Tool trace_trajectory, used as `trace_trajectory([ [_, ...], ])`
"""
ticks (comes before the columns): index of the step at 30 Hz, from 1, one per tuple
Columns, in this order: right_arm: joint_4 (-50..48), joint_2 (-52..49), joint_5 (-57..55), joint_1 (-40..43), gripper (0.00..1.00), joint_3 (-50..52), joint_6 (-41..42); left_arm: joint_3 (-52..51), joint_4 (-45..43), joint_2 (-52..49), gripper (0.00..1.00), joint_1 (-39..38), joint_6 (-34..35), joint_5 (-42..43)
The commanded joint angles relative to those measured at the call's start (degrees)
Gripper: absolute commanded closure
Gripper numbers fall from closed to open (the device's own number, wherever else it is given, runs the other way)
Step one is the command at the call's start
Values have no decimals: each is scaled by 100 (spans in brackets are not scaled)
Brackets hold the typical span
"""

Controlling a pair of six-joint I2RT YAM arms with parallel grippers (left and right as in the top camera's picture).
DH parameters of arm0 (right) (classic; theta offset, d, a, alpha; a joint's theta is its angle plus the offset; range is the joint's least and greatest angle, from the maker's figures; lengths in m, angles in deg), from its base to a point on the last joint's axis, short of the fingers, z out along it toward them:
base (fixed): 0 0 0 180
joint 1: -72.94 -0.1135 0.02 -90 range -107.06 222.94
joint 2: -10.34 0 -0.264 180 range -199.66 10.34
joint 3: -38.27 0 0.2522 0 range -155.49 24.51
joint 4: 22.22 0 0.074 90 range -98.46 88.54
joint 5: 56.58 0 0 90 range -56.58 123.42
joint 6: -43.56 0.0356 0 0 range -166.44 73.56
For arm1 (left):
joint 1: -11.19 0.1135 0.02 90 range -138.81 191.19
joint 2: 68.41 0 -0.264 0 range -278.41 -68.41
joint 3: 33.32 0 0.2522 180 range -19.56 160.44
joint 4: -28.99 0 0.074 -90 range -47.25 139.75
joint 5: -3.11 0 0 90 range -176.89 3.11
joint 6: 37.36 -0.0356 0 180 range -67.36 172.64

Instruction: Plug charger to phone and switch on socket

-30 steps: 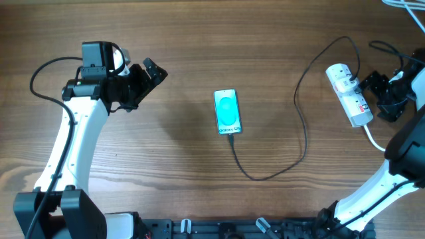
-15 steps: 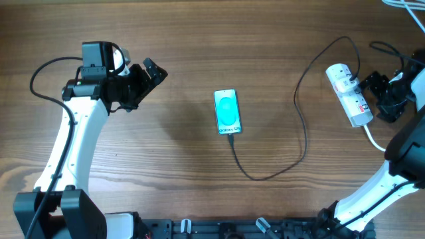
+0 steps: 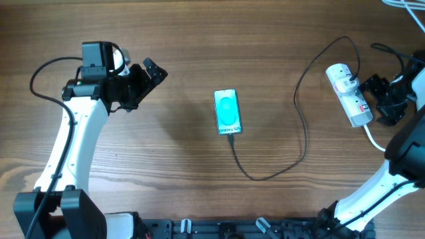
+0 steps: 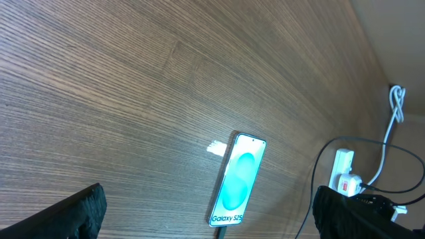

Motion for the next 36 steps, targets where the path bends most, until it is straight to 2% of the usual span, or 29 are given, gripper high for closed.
trace_trajectory([
  [1,42,-197,-260,-31,0,-87,129,2,-2,17,0,22,-129,-35],
  [5,129,-195,-258,-28,0,-203,116,2,-2,17,0,22,-129,-37],
  [11,673,-195,-232,-35,0,-1217,-94,2,-2,15,0,22,-129,-35],
  [22,560,-254,-236,-79,0,-756,-166,2,-2,17,0,22,-129,-35],
  [36,-59,-256,-243,-201,0,-232,-177,2,-2,17,0,22,-129,-35],
])
